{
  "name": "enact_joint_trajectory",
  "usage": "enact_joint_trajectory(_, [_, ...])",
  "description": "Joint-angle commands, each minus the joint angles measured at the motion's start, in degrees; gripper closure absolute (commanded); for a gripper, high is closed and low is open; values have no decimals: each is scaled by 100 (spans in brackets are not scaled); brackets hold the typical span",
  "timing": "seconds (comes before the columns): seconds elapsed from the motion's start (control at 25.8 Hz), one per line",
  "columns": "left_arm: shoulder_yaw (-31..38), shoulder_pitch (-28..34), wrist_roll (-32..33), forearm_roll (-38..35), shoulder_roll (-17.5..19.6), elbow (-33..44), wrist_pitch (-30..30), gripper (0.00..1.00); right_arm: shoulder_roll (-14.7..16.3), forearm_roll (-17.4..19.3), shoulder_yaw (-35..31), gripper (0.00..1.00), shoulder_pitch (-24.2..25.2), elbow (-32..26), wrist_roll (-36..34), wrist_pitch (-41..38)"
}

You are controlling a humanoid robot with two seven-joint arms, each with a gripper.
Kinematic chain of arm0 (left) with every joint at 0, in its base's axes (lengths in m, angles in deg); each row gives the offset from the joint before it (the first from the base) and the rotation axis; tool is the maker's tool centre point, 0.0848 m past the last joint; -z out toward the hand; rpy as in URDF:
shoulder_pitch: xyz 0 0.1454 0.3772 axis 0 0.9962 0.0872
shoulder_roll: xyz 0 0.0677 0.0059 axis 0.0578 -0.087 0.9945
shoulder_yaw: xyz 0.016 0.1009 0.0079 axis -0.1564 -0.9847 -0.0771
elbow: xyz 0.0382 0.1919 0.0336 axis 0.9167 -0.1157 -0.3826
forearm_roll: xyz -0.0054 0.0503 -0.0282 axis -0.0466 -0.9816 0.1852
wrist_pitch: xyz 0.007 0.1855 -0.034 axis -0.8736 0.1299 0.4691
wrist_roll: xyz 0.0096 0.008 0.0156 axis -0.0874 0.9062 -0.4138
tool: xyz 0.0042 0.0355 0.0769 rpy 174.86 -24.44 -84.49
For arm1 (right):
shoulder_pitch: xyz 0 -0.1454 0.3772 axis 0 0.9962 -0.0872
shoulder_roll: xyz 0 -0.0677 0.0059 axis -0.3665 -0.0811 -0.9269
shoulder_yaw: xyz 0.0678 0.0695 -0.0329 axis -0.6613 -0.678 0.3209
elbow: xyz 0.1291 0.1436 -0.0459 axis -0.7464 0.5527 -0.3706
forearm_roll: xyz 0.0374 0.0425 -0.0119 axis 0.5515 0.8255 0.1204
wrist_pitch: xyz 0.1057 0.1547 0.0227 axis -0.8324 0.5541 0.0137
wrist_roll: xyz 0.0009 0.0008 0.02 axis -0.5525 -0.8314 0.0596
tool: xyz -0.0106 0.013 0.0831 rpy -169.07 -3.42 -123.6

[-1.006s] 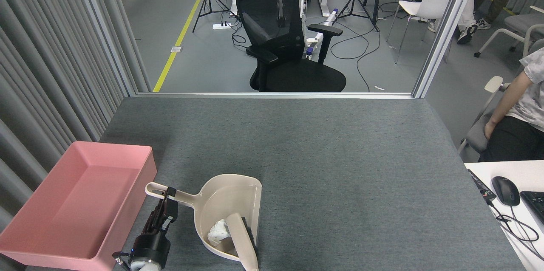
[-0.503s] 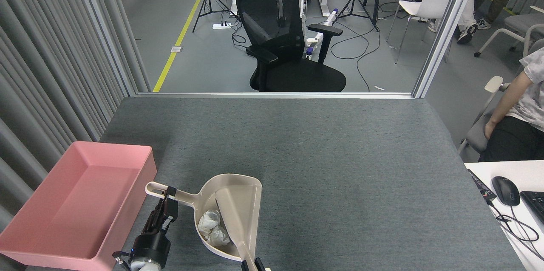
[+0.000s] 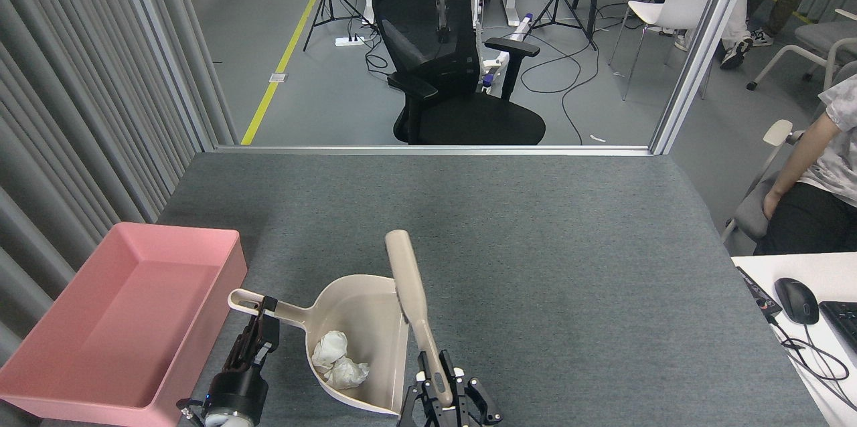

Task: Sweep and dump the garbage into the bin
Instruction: 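Lift the brush away and set it down with the right gripper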

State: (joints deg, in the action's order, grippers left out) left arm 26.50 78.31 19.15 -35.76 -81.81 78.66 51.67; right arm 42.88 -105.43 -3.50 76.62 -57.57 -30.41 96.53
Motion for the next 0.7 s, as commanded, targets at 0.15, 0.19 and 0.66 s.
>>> enact_joint_trajectory(0.15, [0, 12, 4, 5, 12, 0, -10, 76, 1166, 634, -1646, 100, 260, -283, 198, -289])
enact_joint_trajectory(0.19, [0, 12, 4, 5, 12, -9, -10, 76, 1316, 801, -1972, 100, 304, -275, 207, -412])
enact_joint_trajectory(0.66, [0, 73, 13, 5, -23, 97, -1, 76, 2054, 1170, -4046, 51, 366, 42, 436, -2091])
